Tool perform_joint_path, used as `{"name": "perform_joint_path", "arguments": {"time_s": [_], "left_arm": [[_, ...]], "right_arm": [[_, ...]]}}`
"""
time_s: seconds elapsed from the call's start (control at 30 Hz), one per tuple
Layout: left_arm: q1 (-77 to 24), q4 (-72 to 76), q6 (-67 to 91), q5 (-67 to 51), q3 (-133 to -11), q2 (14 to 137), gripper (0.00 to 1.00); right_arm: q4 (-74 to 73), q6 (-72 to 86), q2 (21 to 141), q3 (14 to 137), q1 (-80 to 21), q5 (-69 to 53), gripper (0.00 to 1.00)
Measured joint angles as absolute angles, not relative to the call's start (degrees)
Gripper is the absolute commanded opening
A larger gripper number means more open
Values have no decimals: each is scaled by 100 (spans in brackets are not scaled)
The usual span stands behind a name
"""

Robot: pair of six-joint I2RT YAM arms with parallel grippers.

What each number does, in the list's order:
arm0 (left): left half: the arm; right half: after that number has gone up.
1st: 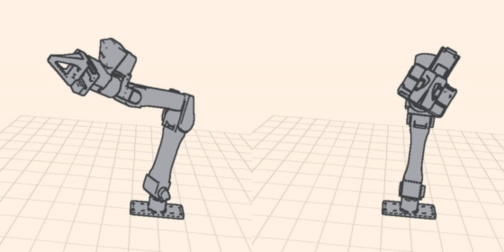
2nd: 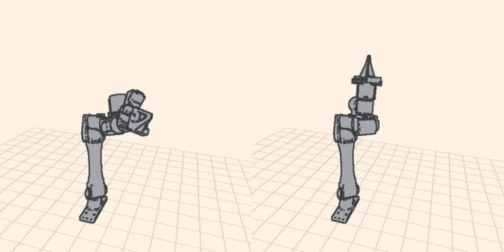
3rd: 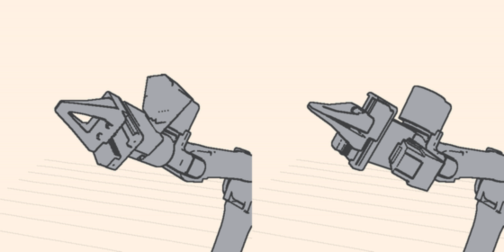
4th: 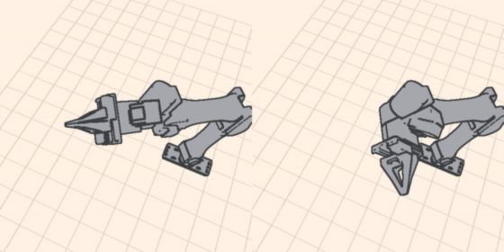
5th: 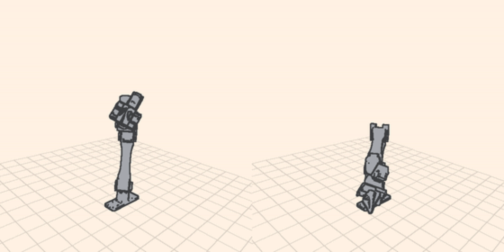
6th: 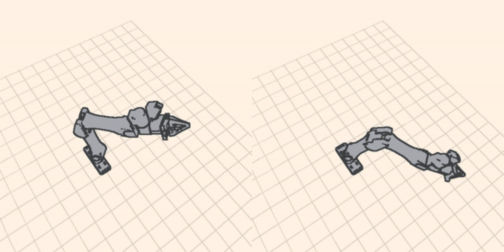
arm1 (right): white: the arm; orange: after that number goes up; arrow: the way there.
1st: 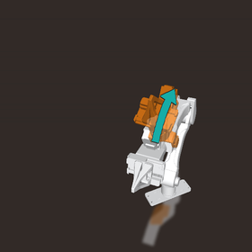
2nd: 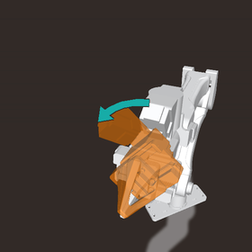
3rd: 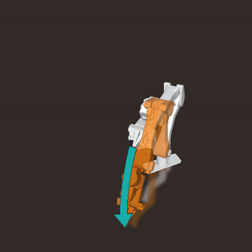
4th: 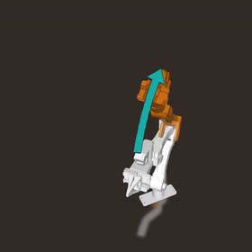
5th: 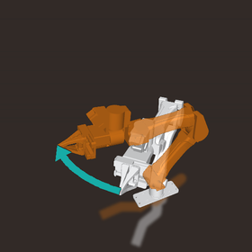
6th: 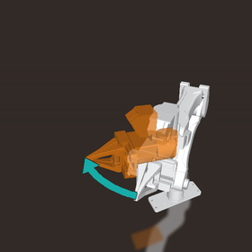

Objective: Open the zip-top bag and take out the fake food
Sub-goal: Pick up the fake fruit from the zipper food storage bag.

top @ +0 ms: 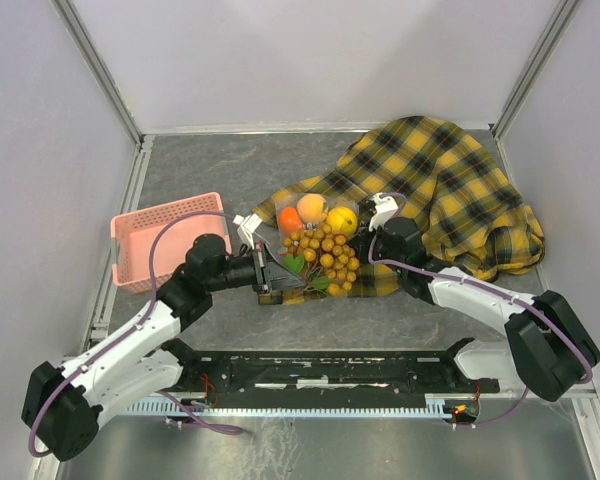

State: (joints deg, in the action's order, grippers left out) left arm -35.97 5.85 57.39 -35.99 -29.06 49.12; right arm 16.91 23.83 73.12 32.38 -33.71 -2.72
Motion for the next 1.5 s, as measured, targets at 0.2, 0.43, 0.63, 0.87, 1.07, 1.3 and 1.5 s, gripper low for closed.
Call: {"name": "perform_joint_path", "arguments": {"time_s": [0.2, 0.43, 0.63, 0.87, 1.07, 1.3, 1.5], "left_arm": [[-3347, 56, 5319, -3715, -3214, 4880, 3], [-3028, -110, 5063, -3778, -3450, 4882, 3], [-2845, -71, 4936, -3789, -3542, 4954, 3], [-2622, 25, 4805, -3653, -3544, 4971, 3], [-2383, 38, 4652, -3291, -3544, 4921, 3], [-1861, 705, 4945, -3374, -3227, 4862, 3], [-1175, 1669, 5841, -3885, -2447, 5186, 3]], "right_arm": [[1708, 2416, 7312, 3223, -3347, -305, 2], [1710, 2421, 7312, 3221, -3330, -349, 2], [1710, 2423, 7312, 3221, -3326, -395, 2], [1712, 2423, 7312, 3221, -3326, -410, 2], [1710, 2423, 7312, 3221, -3321, -412, 2], [1710, 2423, 7312, 3221, -3321, -429, 2], [1710, 2423, 7312, 3218, -3304, -449, 2]]}}
